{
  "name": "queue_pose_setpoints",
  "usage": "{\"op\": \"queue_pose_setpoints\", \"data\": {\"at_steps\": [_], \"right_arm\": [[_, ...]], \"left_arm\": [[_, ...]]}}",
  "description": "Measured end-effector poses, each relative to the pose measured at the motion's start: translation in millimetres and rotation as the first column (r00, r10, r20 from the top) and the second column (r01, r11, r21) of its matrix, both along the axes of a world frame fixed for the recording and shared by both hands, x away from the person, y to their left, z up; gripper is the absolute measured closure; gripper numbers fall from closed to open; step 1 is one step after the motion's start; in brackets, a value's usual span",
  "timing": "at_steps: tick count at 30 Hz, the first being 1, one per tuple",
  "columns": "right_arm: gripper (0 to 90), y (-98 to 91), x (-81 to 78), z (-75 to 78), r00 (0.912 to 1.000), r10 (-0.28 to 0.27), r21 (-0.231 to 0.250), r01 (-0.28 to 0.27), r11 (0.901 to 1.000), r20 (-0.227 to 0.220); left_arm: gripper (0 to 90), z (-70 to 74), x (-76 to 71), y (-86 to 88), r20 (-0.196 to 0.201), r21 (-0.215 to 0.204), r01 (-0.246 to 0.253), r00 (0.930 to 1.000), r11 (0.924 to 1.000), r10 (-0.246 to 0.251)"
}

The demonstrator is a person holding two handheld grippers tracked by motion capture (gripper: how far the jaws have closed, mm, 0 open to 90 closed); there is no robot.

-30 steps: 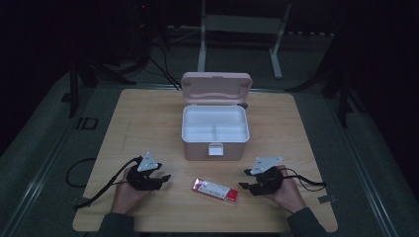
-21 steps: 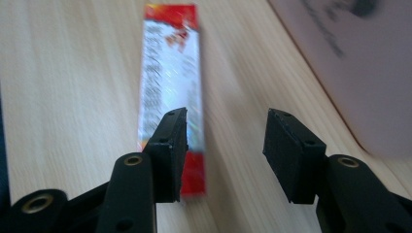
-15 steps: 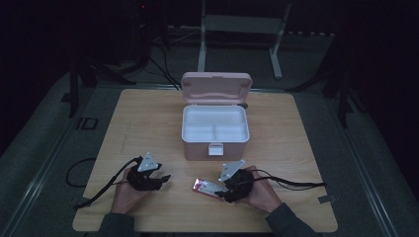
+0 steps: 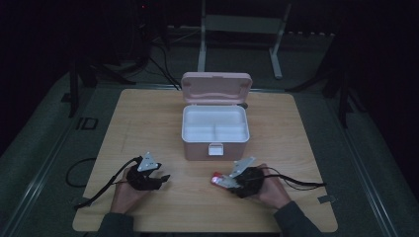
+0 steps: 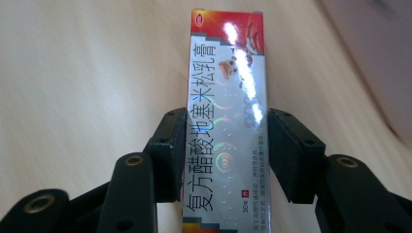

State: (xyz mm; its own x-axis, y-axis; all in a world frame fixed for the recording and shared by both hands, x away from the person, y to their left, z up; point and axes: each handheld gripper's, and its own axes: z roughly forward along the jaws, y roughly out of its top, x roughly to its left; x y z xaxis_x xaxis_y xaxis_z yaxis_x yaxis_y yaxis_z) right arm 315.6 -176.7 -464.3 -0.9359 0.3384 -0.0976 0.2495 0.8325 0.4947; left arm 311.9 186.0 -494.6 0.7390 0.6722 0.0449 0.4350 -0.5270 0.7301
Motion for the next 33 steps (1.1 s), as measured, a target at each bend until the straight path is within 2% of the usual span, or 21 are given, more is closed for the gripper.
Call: {"op": "queue_pose_setpoints", "data": {"at_steps": [1,2,3,7,10,14,16,20,24,27,30,33], "right_arm": [[50.9,0.0,0.0,0.0,1.0000,0.000,0.000,0.000,1.0000,0.000],[50.9,-13.3,1.8,1.2,0.9994,-0.033,0.007,0.033,0.9994,0.002],[50.9,-49.1,5.8,5.1,0.9939,-0.109,0.013,0.109,0.9939,0.010],[50.9,-99.9,8.3,9.1,0.9787,-0.204,0.019,0.204,0.9788,0.023],[50.9,-125.0,6.3,10.0,0.9690,-0.246,0.026,0.246,0.9690,0.021],[50.9,-144.7,4.3,9.4,0.9577,-0.286,0.030,0.286,0.9579,0.028],[50.9,-150.8,3.8,7.0,0.9523,-0.304,0.035,0.303,0.9523,0.023],[49.9,-153.3,1.1,-1.6,0.9528,-0.304,0.033,0.303,0.9524,0.009],[46.0,-155.2,1.1,1.6,0.9464,-0.323,0.072,0.321,0.9443,0.013],[45.1,-150.9,2.4,7.9,0.9468,-0.321,0.087,0.318,0.9441,0.022],[45.0,-142.2,6.6,14.5,0.9515,-0.306,0.104,0.301,0.9479,0.032],[45.0,-126.6,15.1,24.4,0.9551,-0.291,0.133,0.282,0.9500,0.054]], "left_arm": [[42.4,0.0,0.0,0.0,0.000,0.000,0.000,1.0000,1.0000,0.000],[42.4,-0.3,0.4,0.0,0.001,0.004,0.002,1.0000,1.0000,-0.002],[42.5,-0.3,0.7,-0.1,-0.002,0.004,0.002,1.0000,1.0000,-0.002],[42.6,-0.8,1.0,-0.7,-0.003,0.000,0.002,1.0000,1.0000,-0.002],[42.6,-0.7,1.0,-0.6,-0.003,0.000,0.002,1.0000,1.0000,-0.002],[42.6,-0.8,1.0,-0.6,-0.004,0.001,0.003,1.0000,1.0000,-0.003],[42.7,-0.7,0.9,-0.5,-0.003,0.003,0.003,1.0000,1.0000,-0.003],[42.6,-0.5,0.9,-0.5,-0.002,0.003,0.003,1.0000,1.0000,-0.003],[40.9,1.1,1.2,0.4,0.000,-0.011,-0.002,1.0000,0.9999,0.002],[40.8,4.1,1.9,1.2,-0.006,-0.039,-0.005,1.0000,0.9992,0.005],[40.9,10.4,3.2,2.2,-0.003,-0.056,-0.001,1.0000,0.9984,0.001],[41.4,20.2,8.3,1.6,-0.006,-0.074,-0.008,1.0000,0.9972,0.008]]}}
